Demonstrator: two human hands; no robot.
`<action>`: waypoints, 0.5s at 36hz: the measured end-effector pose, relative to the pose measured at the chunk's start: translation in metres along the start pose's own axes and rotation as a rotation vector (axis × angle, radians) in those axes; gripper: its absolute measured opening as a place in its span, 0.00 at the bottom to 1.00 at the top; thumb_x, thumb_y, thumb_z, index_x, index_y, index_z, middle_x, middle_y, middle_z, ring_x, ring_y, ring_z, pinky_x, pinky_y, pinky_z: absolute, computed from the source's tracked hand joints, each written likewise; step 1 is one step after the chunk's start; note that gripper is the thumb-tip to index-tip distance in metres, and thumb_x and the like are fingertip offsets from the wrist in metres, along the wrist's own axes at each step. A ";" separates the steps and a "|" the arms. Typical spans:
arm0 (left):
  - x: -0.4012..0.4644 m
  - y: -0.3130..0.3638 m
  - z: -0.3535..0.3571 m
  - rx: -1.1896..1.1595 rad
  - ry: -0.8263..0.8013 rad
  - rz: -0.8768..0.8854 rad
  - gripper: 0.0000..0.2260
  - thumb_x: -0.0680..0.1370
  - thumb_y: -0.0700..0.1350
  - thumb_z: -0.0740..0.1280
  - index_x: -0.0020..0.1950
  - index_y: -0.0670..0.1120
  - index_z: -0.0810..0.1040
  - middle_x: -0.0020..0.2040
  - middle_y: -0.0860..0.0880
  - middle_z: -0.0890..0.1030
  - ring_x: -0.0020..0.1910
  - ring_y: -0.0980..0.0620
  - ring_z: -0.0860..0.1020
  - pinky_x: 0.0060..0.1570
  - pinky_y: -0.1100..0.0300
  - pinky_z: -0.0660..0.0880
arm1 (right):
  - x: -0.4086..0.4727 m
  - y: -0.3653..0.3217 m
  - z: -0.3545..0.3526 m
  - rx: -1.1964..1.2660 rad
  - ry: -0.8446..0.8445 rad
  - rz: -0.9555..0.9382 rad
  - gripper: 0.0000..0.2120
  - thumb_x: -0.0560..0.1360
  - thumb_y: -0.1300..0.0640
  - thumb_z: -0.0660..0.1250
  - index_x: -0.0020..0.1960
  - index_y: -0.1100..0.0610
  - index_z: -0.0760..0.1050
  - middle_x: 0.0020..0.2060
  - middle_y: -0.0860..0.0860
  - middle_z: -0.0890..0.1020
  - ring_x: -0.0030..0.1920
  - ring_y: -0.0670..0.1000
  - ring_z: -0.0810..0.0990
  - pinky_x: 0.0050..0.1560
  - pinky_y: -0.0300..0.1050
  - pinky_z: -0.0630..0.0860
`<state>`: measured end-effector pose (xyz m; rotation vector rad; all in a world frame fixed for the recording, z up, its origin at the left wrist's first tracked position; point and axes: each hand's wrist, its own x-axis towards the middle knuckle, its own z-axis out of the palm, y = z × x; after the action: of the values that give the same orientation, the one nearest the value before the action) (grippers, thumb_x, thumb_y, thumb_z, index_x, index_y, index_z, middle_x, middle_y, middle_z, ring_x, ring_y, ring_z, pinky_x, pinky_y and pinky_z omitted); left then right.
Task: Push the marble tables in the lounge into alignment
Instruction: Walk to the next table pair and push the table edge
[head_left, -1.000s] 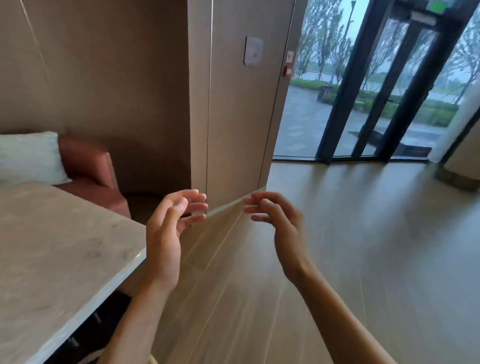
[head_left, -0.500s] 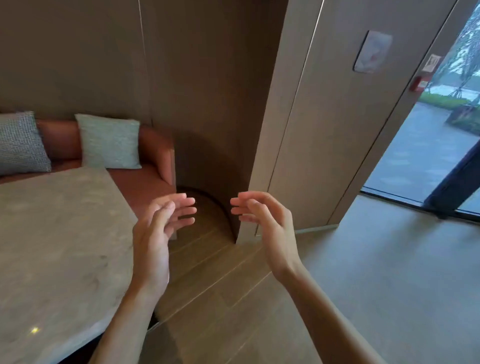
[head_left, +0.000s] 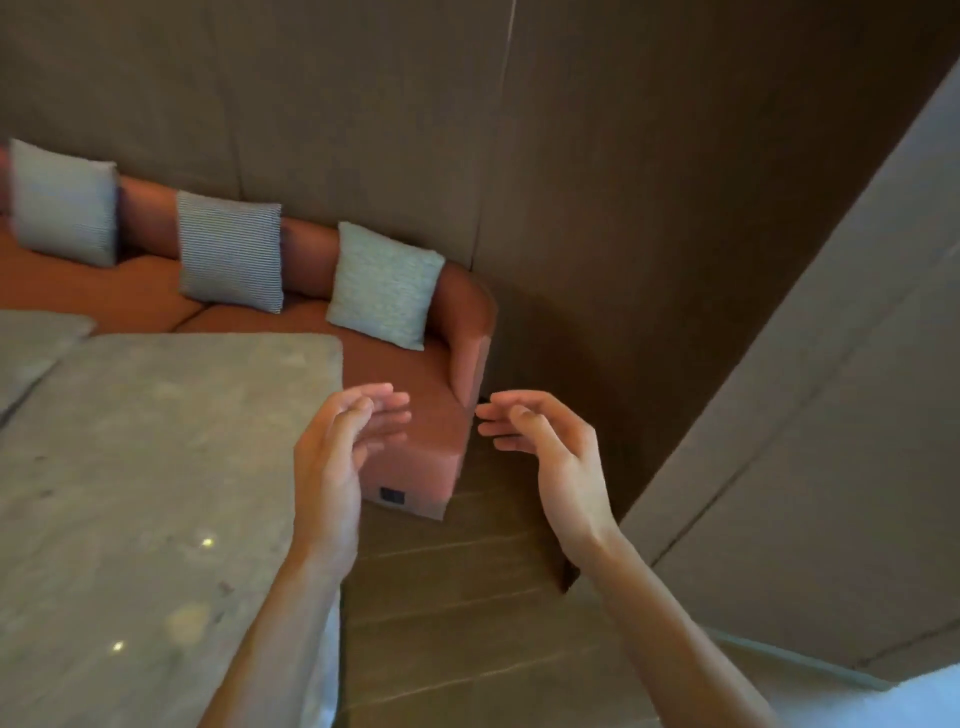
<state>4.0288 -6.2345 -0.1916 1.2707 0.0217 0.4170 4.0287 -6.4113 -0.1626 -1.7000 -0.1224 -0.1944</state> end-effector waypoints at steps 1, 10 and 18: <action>0.010 -0.005 -0.004 0.007 0.049 0.011 0.12 0.83 0.42 0.58 0.55 0.44 0.81 0.53 0.42 0.85 0.54 0.43 0.83 0.59 0.38 0.77 | 0.016 0.006 0.006 0.008 -0.044 0.001 0.11 0.83 0.58 0.60 0.56 0.58 0.81 0.51 0.53 0.86 0.55 0.53 0.83 0.62 0.55 0.78; 0.051 -0.044 -0.040 0.075 0.570 0.054 0.11 0.82 0.38 0.58 0.50 0.42 0.80 0.47 0.41 0.84 0.46 0.47 0.82 0.48 0.52 0.78 | 0.136 0.063 0.087 0.179 -0.545 0.021 0.10 0.82 0.64 0.61 0.52 0.60 0.81 0.47 0.54 0.86 0.47 0.51 0.85 0.51 0.45 0.80; -0.003 -0.101 -0.046 0.266 1.070 -0.086 0.10 0.77 0.51 0.62 0.52 0.52 0.82 0.50 0.55 0.84 0.51 0.54 0.81 0.53 0.55 0.78 | 0.153 0.122 0.152 0.161 -1.051 0.108 0.11 0.81 0.66 0.61 0.46 0.56 0.81 0.40 0.51 0.87 0.42 0.53 0.85 0.44 0.42 0.79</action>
<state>4.0447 -6.2162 -0.3003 1.1646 1.0588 0.9995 4.2104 -6.2823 -0.2700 -1.4859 -0.7938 0.7881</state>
